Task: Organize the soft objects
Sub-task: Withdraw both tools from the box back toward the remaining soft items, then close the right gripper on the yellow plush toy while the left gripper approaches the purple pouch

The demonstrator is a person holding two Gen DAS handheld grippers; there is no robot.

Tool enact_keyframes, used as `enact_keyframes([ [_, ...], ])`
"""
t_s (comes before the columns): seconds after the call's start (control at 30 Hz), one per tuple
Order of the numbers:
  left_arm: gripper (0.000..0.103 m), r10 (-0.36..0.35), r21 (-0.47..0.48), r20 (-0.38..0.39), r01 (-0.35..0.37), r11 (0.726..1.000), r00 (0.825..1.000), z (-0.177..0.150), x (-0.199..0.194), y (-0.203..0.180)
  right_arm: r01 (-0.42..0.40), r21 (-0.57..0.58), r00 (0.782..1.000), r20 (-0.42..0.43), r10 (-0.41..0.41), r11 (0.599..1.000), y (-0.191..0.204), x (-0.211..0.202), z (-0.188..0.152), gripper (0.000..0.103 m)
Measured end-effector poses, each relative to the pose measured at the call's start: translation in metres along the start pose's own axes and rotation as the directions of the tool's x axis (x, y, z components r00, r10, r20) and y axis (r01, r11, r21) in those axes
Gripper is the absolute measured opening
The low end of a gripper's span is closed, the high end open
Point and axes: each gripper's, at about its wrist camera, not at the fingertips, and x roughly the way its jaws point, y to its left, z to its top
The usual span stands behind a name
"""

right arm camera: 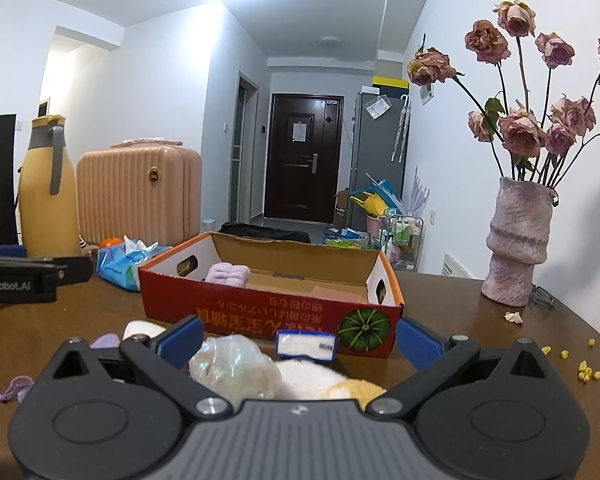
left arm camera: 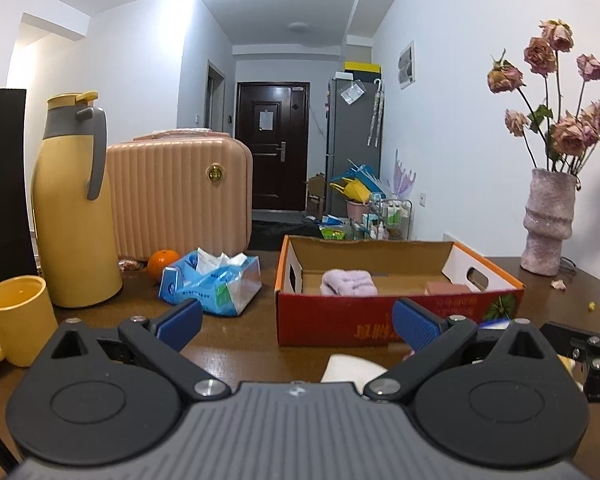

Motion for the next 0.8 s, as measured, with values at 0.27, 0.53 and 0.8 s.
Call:
enact_keyframes([
  [0.27, 0.103, -0.015, 0.013, -0.032, 0.015, 1.0, 0.999, -0.014, -0.013, 0.002, -0.007, 0.004, 1.0, -0.008, 0.007, 1.0, 0.002, -0.009, -0.009, 0.103],
  [0.53, 0.103, -0.029, 0.019, -0.062, 0.03, 0.999, 0.998, -0.023, -0.021, 0.006, -0.011, 0.001, 1.0, -0.025, 0.011, 1.0, 0.005, -0.016, -0.019, 0.103],
  [0.8, 0.103, -0.039, 0.017, -0.074, 0.04, 0.999, 0.996, -0.026, -0.025, 0.009, -0.016, -0.01, 0.999, -0.045, 0.016, 1.0, 0.011, -0.02, -0.028, 0.103],
])
